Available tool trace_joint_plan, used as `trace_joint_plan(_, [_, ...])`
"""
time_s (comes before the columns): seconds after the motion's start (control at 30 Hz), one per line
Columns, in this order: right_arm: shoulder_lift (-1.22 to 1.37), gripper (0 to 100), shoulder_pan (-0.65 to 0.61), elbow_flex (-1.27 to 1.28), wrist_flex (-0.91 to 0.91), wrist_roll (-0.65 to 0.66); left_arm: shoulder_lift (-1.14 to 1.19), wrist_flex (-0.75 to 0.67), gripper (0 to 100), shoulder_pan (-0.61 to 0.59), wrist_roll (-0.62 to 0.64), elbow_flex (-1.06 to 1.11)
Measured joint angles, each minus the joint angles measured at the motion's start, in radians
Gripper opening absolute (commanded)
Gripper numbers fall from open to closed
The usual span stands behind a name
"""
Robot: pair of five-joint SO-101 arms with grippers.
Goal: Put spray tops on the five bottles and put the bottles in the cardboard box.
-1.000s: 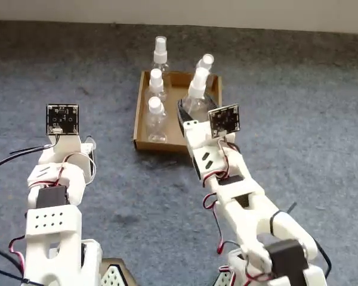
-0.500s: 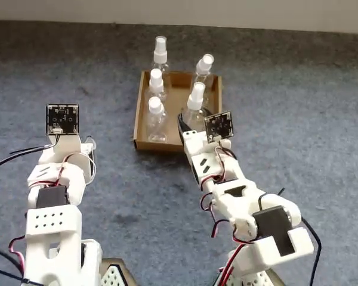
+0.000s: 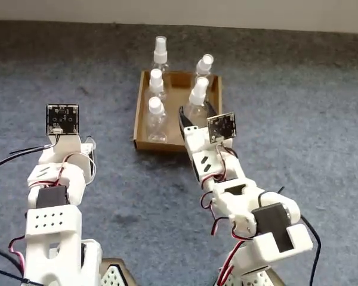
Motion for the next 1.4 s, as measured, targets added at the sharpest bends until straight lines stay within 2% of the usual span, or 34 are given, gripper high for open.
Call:
trace_joint_plan(0.23, [0.044,0.3,0.002,-0.006,-0.006,0.000,0.000,0.000,14,0.000,0.000,0.000])
trace_joint_plan(0.47, [0.193,0.3,0.005,-0.069,-0.149,0.000,0.000,0.000,14,0.000,0.000,0.000])
trace_joint_plan(0.77, [0.213,0.5,0.005,-0.072,-0.161,0.000,0.000,0.000,14,0.000,0.000,0.000])
trace_joint_plan(1.0, [0.213,16.2,0.005,-0.072,-0.161,0.000,0.000,0.000,14,0.000,0.000,0.000])
trace_joint_plan(1.4, [0.213,17.3,0.005,-0.072,-0.167,0.000,0.000,0.000,14,0.000,0.000,0.000])
